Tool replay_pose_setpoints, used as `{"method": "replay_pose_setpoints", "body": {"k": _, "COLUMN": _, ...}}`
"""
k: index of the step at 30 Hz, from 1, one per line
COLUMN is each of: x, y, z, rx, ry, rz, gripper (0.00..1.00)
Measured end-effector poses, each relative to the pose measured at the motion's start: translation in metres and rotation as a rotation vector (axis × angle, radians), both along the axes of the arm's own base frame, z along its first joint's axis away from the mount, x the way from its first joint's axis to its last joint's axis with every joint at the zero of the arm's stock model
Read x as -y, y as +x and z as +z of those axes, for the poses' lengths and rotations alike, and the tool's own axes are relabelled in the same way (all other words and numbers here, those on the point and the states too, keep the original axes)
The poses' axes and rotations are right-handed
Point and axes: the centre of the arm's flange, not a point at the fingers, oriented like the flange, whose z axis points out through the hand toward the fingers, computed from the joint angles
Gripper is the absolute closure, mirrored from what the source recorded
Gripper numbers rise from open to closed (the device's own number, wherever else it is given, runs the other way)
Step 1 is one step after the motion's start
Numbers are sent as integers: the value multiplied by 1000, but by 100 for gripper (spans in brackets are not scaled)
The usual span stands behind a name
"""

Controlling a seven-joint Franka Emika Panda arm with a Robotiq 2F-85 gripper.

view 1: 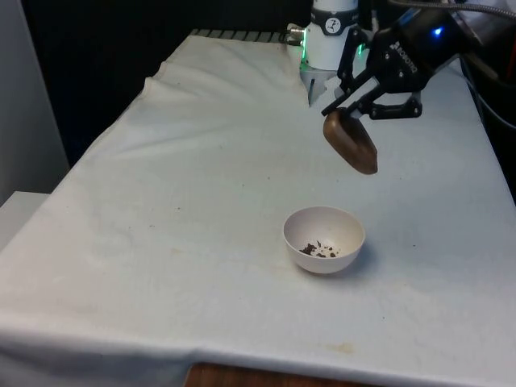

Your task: Pour the coffee beans from the cup into the bowl.

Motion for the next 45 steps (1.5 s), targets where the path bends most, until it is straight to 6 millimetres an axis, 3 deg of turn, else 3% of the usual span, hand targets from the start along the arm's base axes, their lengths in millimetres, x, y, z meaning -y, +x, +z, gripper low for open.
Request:
{"method": "replay_pose_setpoints", "body": {"k": 31, "x": 35, "y": 7, "z": -1, "rx": 6, "ry": 139, "rz": -44, "gripper": 100}}
{"method": "replay_pose_setpoints", "body": {"k": 45, "x": 46, "y": 9, "z": 11, "rx": 30, "ry": 182, "rz": -74, "gripper": 100}}
